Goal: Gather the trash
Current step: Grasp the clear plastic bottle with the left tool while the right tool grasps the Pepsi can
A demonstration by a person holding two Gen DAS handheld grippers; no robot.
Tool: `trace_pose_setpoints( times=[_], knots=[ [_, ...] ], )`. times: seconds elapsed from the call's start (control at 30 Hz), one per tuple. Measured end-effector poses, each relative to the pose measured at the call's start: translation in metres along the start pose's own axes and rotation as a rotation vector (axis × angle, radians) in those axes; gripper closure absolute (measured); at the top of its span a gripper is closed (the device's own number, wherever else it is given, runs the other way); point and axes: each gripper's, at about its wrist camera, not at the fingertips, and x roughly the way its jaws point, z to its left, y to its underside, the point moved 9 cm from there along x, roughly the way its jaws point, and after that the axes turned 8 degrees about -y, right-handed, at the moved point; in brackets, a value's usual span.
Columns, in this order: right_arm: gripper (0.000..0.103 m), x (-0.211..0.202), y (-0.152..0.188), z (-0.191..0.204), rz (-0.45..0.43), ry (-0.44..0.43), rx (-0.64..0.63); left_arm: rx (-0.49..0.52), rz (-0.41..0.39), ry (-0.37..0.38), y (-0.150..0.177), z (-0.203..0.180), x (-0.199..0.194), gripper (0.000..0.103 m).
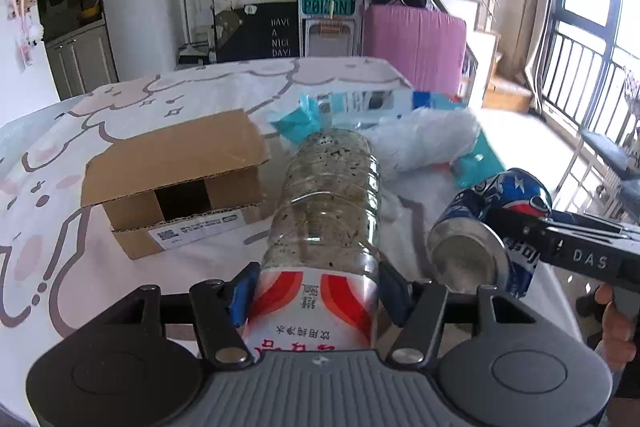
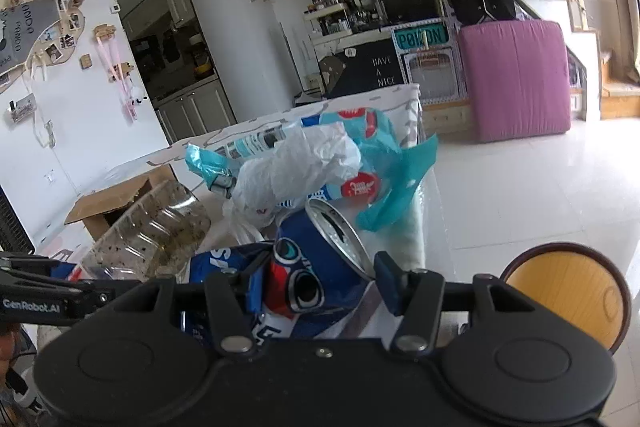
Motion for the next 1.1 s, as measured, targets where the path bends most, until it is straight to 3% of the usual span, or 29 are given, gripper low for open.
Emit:
trace_pose_setpoints(
  times=[0.3,0.53,1.1],
  knots=[
    [0.047,-0.030,-0.018,0.000,-0.051,0.005,-0.034,-0.093,-0.054,-0.007,-0.010,-0.003,-0.031,0.042],
    [0.047,-0.053,-0.032,-0.009,-0.084,0.010,-0.043,-0.108,-0.074,-0.009,-0.018,-0.017,-0.044,0.042],
    [0.047,-0.115,-0.053,-0.088,-0.142,0.119,-0.022,-0.061,-0.112,0.085,-0.052,-0.125,-0.035,0.042]
  ],
)
